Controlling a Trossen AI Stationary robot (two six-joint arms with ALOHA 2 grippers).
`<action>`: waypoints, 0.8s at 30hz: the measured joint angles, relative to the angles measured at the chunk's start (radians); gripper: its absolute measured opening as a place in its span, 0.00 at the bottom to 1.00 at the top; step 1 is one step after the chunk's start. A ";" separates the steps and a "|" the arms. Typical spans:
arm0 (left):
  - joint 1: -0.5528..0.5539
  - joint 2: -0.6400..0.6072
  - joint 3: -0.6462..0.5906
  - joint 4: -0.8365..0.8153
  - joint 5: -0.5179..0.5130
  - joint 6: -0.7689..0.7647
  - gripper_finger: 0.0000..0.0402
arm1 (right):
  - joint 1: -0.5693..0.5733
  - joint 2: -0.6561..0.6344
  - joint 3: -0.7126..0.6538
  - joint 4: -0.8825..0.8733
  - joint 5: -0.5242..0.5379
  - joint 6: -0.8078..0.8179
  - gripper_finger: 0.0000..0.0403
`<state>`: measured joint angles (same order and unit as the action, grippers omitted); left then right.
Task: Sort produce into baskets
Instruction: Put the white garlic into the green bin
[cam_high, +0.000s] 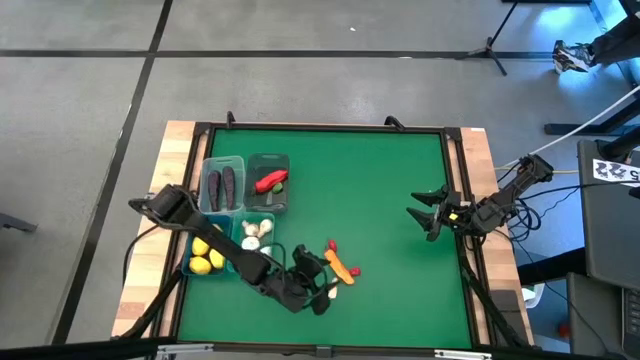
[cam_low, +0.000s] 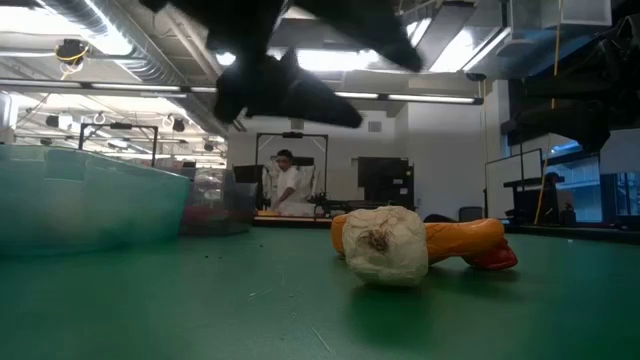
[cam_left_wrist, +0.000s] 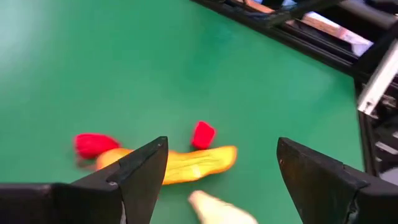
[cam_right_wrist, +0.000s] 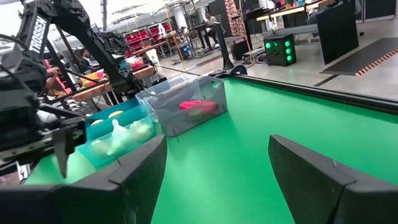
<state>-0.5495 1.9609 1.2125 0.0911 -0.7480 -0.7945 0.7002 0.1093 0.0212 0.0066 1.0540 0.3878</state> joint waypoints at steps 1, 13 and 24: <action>-0.004 0.013 0.023 -0.006 0.006 0.018 0.74 | 0.000 0.000 0.000 0.000 -0.003 0.000 0.70; -0.021 0.034 0.209 -0.407 0.044 0.200 0.74 | 0.000 0.000 0.000 0.001 -0.018 0.000 0.70; 0.012 0.068 0.203 -0.228 0.321 0.365 0.74 | 0.000 0.000 0.000 0.001 -0.019 0.010 0.70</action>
<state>-0.5380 2.0290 1.4158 -0.1368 -0.4269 -0.4291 0.7002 0.1093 0.0212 0.0078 1.0351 0.3973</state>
